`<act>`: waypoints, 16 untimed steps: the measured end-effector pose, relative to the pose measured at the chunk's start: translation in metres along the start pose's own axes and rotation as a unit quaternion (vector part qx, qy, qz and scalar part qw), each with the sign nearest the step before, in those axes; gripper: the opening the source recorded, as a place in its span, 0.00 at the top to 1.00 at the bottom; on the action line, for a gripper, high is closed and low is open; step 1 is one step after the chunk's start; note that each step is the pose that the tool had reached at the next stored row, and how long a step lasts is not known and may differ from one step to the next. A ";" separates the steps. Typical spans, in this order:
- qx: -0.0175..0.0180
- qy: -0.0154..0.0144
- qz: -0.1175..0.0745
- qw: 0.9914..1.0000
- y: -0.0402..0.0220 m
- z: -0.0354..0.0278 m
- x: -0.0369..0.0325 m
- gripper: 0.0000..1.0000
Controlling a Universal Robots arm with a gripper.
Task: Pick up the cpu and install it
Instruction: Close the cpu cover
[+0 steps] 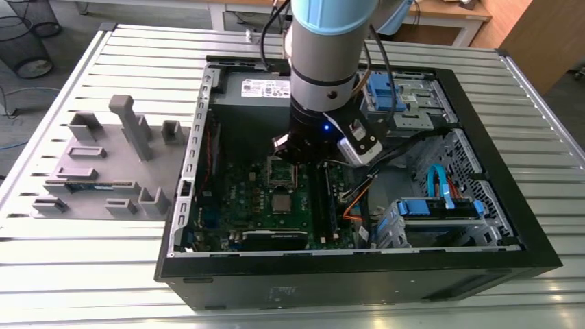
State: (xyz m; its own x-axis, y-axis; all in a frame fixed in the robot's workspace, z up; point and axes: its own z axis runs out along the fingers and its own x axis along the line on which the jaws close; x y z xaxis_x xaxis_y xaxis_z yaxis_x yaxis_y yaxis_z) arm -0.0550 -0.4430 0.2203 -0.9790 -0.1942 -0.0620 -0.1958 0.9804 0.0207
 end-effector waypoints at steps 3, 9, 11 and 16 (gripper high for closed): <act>0.000 0.000 0.000 1.000 0.0037 0.0014 -0.0016 0.89; -0.005 -0.001 0.000 1.000 0.0102 0.0039 -0.0030 0.89; -0.007 -0.001 -0.001 1.000 0.0111 0.0056 -0.0030 0.89; -0.011 -0.002 -0.003 1.000 0.0141 0.0116 -0.0033 0.89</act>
State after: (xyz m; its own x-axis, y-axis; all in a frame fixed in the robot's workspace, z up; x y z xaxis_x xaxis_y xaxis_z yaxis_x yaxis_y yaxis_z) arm -0.0538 -0.4281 0.2093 -0.9776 -0.1996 -0.0662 -0.2026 0.9784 0.0417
